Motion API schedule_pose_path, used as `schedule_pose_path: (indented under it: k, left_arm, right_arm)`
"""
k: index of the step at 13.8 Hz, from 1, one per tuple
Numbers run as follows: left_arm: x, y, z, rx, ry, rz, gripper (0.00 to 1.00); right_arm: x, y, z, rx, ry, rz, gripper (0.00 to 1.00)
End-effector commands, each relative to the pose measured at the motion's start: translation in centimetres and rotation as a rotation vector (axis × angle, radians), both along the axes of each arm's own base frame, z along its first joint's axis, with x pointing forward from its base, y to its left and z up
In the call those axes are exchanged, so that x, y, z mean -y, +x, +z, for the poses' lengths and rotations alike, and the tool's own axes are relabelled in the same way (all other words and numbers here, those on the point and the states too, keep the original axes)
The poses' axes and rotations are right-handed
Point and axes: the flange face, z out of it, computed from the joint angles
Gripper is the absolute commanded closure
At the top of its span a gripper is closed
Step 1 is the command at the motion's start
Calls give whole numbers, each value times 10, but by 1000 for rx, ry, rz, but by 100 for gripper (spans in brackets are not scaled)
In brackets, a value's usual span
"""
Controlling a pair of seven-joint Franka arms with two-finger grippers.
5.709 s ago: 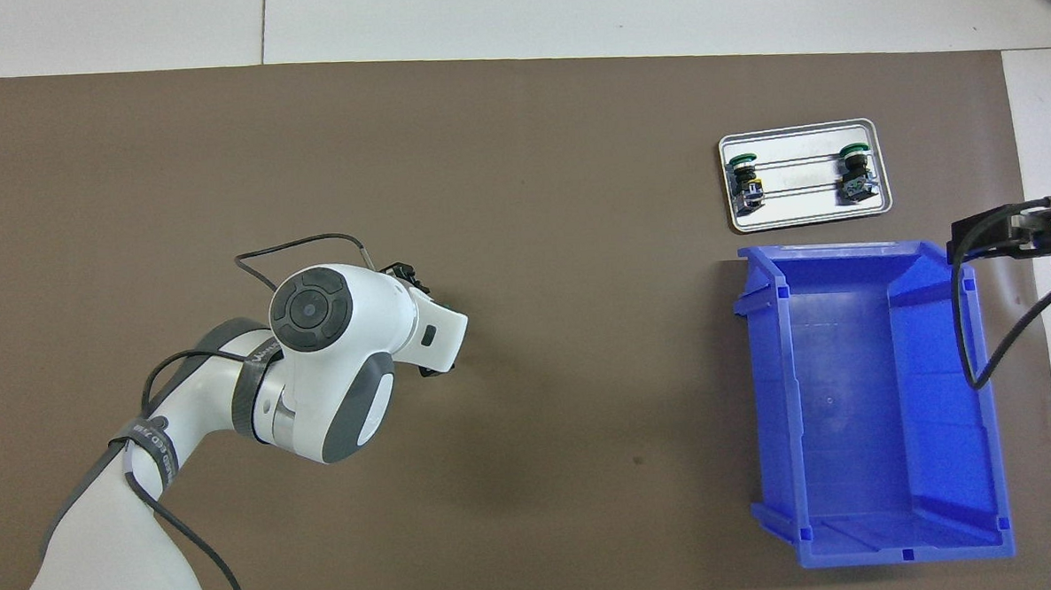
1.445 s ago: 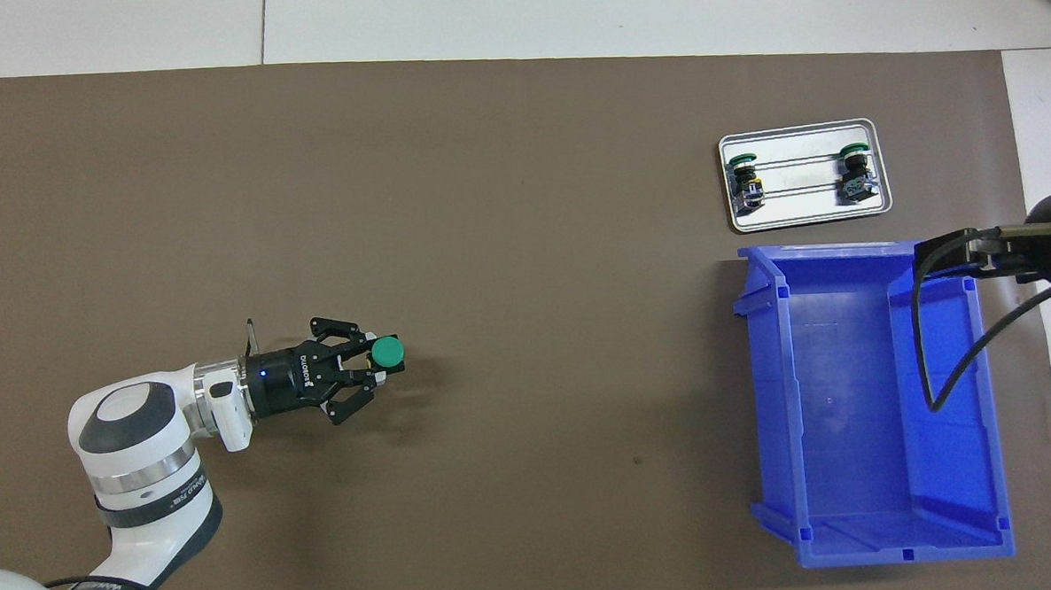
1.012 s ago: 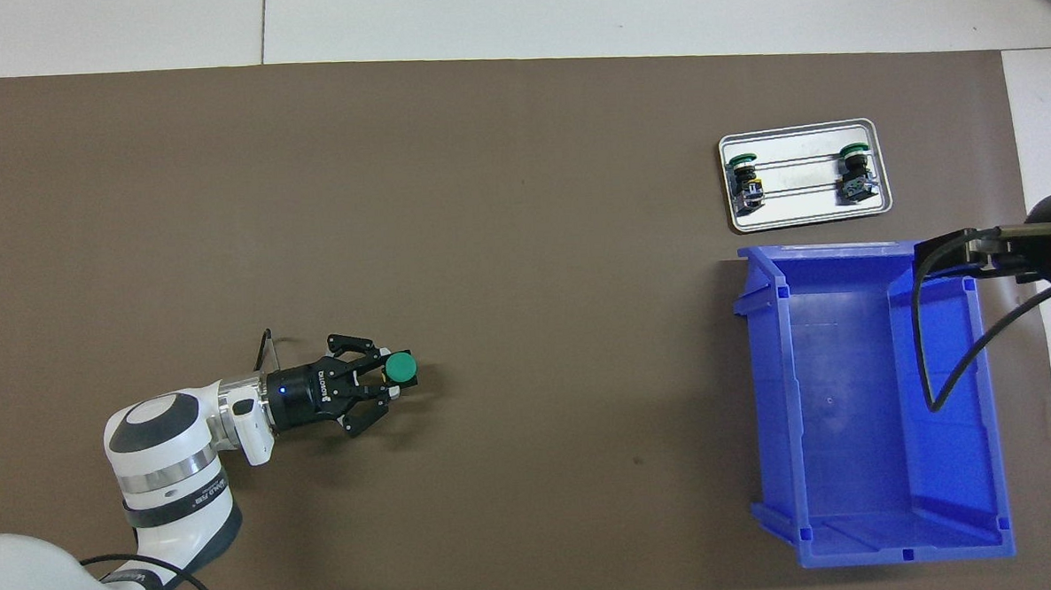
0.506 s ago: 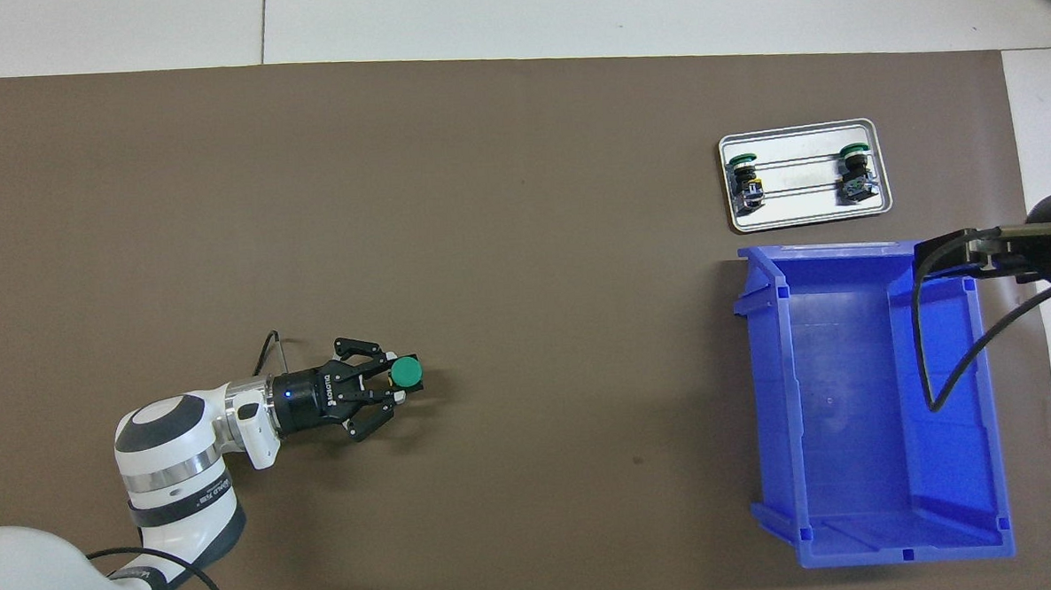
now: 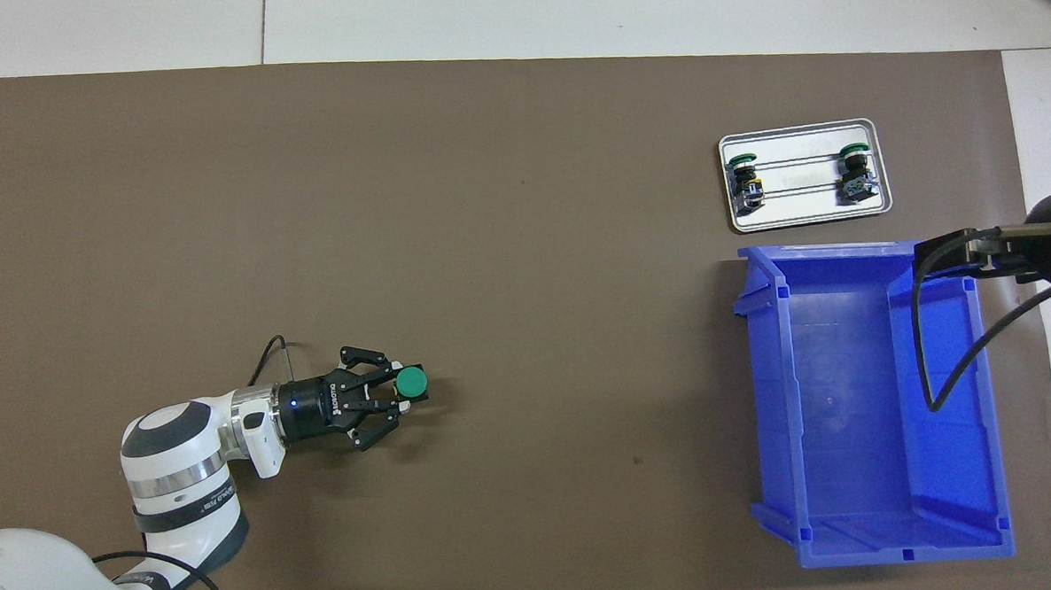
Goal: Place and press button with both arms
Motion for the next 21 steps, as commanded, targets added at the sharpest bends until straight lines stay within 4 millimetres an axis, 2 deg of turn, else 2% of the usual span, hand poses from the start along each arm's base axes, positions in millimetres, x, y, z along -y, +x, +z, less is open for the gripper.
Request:
schedule_pose_path:
  k: [1, 3, 7, 12, 13, 17, 21]
  left_arm:
    - [0, -11, -5, 27, -2, 7, 76]
    - [0, -12, -7, 27, 18, 8, 71]
    - [0, -12, -8, 27, 21, 7, 53]
    - [-2, -12, -9, 25, 25, 10, 18]
    - [-3, -13, -9, 21, 25, 11, 15]
    - [-3, -18, -13, 7, 44, 10, 13]
    - [0, -31, -21, -1, 75, -12, 13]
  right_arm:
    - [-1, -7, 1, 20, 15, -10, 0]
    - [-1, -7, 1, 20, 15, -10, 0]
    - [-1, -7, 1, 20, 15, -10, 0]
    - [-2, -7, 1, 20, 15, -8, 0]
    - [-1, -7, 1, 20, 15, -10, 0]
    - [-2, -7, 1, 20, 15, -8, 0]
    - [-1, -7, 1, 20, 15, -10, 0]
